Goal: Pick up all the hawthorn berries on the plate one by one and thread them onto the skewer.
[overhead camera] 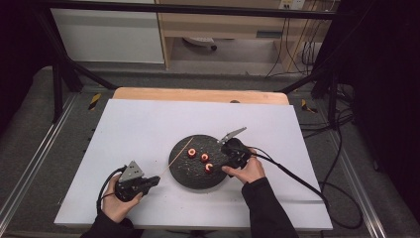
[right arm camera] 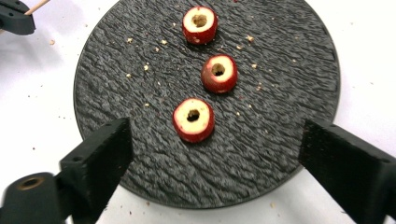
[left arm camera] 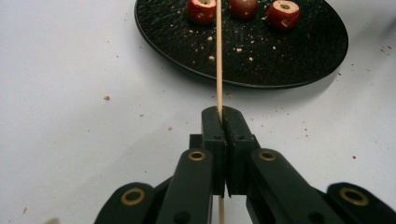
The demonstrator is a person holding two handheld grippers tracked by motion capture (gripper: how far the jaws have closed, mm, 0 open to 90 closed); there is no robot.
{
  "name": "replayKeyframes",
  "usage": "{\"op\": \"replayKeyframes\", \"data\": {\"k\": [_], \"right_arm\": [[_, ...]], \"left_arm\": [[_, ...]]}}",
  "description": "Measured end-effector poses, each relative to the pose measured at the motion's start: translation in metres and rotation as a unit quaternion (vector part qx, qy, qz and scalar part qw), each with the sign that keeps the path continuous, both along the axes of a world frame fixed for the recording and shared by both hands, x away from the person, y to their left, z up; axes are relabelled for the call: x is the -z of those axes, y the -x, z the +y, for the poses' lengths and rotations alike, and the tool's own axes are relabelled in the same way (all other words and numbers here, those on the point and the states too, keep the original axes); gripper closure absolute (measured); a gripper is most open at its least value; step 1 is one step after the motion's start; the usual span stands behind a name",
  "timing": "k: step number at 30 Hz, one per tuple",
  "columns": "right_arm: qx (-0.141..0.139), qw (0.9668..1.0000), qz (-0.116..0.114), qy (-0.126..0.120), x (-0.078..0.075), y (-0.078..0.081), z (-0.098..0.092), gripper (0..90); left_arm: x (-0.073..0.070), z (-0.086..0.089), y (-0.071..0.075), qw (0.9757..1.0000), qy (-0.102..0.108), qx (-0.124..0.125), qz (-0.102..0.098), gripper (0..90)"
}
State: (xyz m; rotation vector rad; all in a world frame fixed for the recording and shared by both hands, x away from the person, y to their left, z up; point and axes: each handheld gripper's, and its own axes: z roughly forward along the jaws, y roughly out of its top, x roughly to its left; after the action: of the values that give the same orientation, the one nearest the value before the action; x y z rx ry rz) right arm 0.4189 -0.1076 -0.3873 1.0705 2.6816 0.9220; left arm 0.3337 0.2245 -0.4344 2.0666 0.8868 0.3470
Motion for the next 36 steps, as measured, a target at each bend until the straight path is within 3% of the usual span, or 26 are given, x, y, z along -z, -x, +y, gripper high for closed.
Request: {"op": "replayKeyframes", "data": {"k": [11, 23, 36], "right_arm": [[-0.039, 0.9968, 0.042, 0.055, 0.009, -0.017, 0.026, 26.8], [-0.064, 0.9919, 0.075, 0.079, 0.016, -0.030, 0.042, 45.5], [-0.073, 0.9861, 0.104, 0.107, 0.020, -0.036, 0.049, 56.6]], "left_arm": [[0.002, -0.001, 0.000, 1.0000, -0.003, 0.001, 0.002, 88.7], [0.002, -0.001, 0.000, 1.0000, -0.003, 0.003, -0.001, 88.6], [0.002, -0.001, 0.001, 1.0000, -0.004, 0.004, 0.000, 88.7]]}}
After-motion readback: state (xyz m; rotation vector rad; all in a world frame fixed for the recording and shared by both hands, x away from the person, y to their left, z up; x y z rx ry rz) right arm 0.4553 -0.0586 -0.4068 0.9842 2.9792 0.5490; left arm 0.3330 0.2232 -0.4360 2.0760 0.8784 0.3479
